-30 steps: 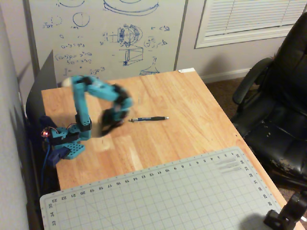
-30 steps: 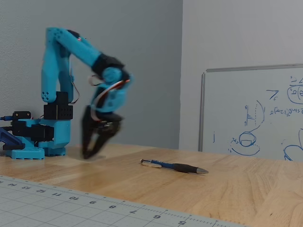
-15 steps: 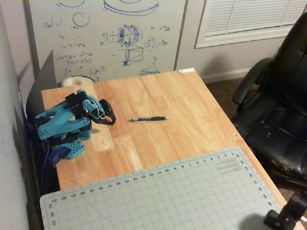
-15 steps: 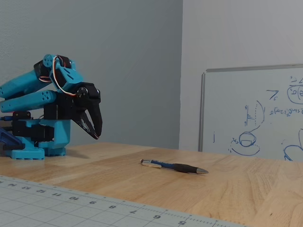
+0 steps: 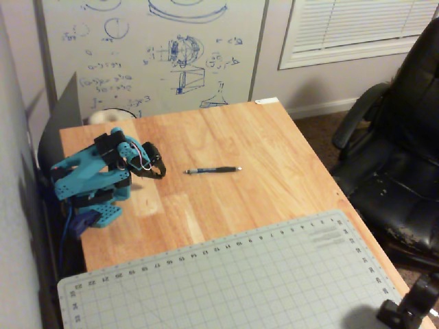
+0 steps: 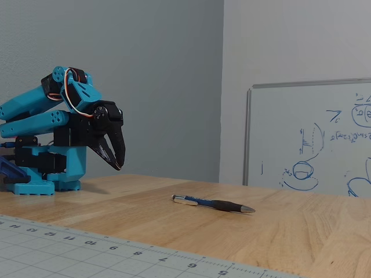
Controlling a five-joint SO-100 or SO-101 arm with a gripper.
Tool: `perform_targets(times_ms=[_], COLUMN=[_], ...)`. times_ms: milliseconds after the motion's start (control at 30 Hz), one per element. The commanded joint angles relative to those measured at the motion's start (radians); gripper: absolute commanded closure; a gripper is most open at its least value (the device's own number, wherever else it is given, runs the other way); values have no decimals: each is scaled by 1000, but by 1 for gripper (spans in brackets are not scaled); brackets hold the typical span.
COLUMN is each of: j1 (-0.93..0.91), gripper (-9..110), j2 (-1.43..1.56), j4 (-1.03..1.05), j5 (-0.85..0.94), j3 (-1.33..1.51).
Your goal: Touch the pen.
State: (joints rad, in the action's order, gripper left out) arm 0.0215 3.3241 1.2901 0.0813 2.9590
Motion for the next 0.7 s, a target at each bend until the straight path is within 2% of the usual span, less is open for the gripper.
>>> perform_targets(times_ms=[0, 167, 400, 533, 667], j1=[12, 14, 14, 15, 15], gripper=[101, 101, 101, 101, 101], j2=[34, 34, 2, -147, -416], j4=[0, -12, -140, -222, -305], j5=[-6, 2, -3, 0, 0], j3=[-11, -25, -57, -112, -247])
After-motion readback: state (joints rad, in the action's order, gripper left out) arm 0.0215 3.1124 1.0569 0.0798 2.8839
